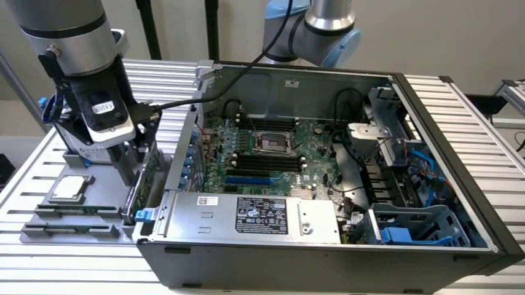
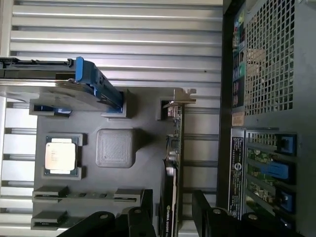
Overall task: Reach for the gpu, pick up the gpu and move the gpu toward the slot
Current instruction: 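Pick up the gpu and move the gpu toward the slot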
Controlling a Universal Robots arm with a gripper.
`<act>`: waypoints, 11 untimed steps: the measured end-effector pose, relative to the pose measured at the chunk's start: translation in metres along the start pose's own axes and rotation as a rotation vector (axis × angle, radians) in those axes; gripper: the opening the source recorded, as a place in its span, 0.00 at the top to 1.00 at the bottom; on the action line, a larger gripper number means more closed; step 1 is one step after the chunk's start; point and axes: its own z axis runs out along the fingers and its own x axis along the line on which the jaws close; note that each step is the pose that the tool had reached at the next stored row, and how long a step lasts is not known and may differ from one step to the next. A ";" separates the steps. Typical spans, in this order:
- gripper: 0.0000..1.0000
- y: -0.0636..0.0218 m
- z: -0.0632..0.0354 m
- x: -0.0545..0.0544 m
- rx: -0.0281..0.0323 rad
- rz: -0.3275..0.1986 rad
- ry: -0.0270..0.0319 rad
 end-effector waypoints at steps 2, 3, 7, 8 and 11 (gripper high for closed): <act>0.55 -0.0001 0.0036 0.000 0.0000 0.000 0.0000; 0.55 -0.0002 0.0054 0.000 0.0000 0.000 0.0000; 0.55 -0.0005 0.0127 0.000 0.0000 0.001 0.0000; 0.55 -0.0005 0.0146 0.000 -0.0001 0.001 -0.0001; 0.55 -0.0007 0.0200 0.000 -0.0001 0.004 -0.0002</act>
